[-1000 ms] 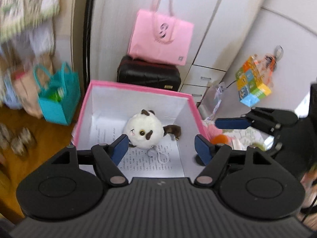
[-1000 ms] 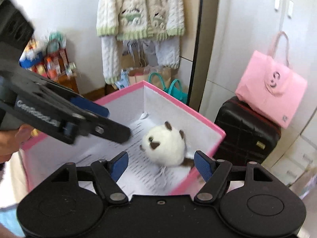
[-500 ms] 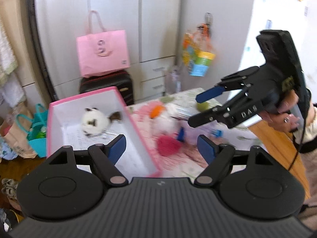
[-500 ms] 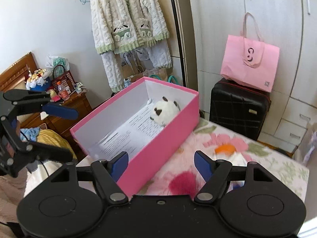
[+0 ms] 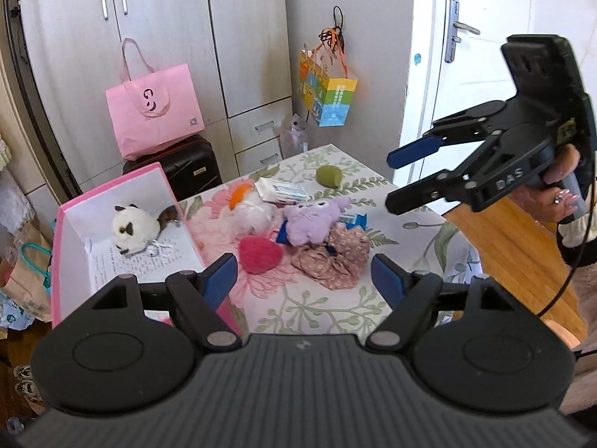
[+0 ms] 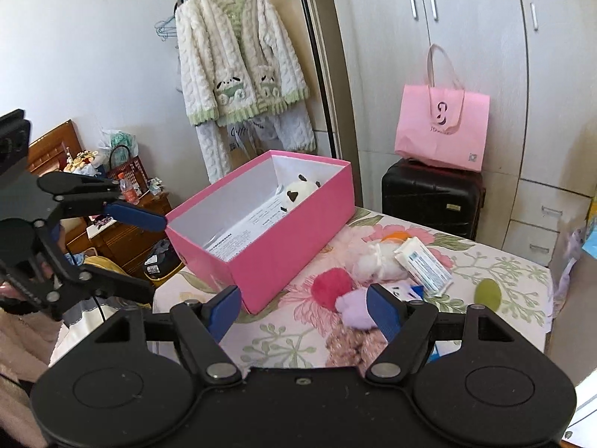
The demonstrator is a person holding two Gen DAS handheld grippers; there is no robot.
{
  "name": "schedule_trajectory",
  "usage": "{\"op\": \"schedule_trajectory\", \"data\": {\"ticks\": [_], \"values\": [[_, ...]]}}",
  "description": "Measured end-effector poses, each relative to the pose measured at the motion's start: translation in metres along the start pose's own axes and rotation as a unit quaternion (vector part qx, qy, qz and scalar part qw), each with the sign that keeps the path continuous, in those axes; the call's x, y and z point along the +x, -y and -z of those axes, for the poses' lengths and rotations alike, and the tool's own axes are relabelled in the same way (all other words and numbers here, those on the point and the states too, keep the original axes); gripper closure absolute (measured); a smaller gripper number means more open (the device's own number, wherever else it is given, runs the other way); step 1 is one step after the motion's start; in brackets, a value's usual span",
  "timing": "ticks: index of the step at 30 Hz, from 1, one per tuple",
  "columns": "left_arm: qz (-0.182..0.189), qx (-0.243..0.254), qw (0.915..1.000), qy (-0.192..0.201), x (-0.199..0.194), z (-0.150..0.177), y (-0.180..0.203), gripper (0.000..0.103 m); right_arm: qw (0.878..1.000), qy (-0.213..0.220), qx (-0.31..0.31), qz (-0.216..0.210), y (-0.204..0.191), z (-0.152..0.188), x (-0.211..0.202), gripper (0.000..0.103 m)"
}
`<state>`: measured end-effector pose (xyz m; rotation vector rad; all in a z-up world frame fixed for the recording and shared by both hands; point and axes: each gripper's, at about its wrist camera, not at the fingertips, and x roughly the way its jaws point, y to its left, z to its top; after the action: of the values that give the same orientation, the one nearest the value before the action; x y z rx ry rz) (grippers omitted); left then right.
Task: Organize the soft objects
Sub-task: 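Move the right gripper to the pink floral scrunchie and grasp it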
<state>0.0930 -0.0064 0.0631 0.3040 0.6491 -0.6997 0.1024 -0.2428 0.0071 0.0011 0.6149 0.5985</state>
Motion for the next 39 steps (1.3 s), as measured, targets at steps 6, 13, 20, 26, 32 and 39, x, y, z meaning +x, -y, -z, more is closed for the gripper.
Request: {"op": "schedule_trajectory", "data": {"ticks": [6, 13, 20, 26, 32, 39], "values": [[0.007, -0.014, 0.9998, -0.01, 0.025, 0.012, 0.009, 0.026, 0.999, 0.011, -0.041, 0.024, -0.007, 0.03, -0.01, 0.023], [-0.016, -0.039, 0.9991, -0.006, 0.065, 0.022, 0.015, 0.028, 0.996, 0.009, -0.075, 0.053, -0.013, 0.069, 0.007, 0.022], [-0.071, -0.035, 0.9968, 0.005, 0.114, 0.03, 0.023, 0.028, 0.989, 0.032, -0.112, 0.092, -0.017, 0.098, 0.044, 0.022], [-0.129, -0.041, 0.9902, 0.031, 0.146, 0.031, 0.018, 0.028, 0.988, 0.038, -0.102, 0.109, -0.004, 0.116, 0.081, 0.022], [-0.149, -0.062, 0.9847, 0.066, 0.167, 0.029, 0.013, 0.033, 0.982, 0.044, -0.125, 0.135, -0.003, 0.125, 0.107, 0.02], [-0.18, -0.07, 0.9786, 0.071, 0.195, 0.034, 0.006, 0.036, 0.973, 0.052, -0.162, 0.159, -0.01, 0.122, 0.12, 0.017]]}}
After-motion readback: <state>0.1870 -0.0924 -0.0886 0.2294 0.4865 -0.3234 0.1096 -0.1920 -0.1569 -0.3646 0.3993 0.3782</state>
